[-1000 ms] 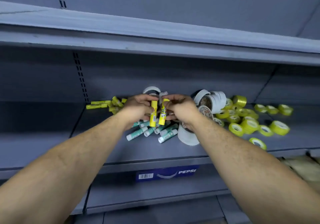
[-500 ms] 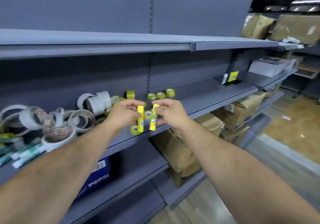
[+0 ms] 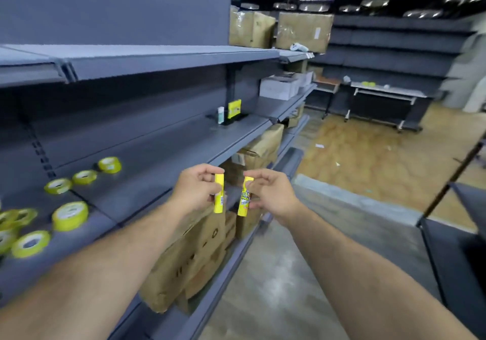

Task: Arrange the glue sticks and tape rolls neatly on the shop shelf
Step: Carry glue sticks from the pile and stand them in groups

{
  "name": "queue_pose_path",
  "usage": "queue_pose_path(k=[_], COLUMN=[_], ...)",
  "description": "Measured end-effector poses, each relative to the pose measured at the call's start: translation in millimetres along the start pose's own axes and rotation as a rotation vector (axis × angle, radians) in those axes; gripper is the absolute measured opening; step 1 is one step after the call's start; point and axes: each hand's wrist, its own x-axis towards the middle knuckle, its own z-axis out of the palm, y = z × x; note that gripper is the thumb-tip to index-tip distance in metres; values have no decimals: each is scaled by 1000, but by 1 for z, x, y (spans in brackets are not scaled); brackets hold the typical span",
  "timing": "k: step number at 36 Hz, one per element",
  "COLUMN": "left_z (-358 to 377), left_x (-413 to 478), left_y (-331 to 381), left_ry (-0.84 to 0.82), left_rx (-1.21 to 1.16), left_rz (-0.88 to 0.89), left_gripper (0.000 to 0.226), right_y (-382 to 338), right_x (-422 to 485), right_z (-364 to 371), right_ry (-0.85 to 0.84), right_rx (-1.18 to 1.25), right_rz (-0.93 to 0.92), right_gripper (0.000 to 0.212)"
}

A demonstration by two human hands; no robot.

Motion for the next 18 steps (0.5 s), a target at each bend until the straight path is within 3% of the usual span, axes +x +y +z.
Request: queue_pose_path(k=[7,18], left_z=[75,180], left_x=[114,259], left_y=[11,21], left_ry=[-145,-246], left_rx=[-18,-9], left_rz=[22,28], left_gripper=[37,37], right_y=[1,4], right_x=[89,215], right_z=[-71,-168], right_ry=[130,200], right_rx=[-23,-6], right_rz=[13,5], right_gripper=[11,14])
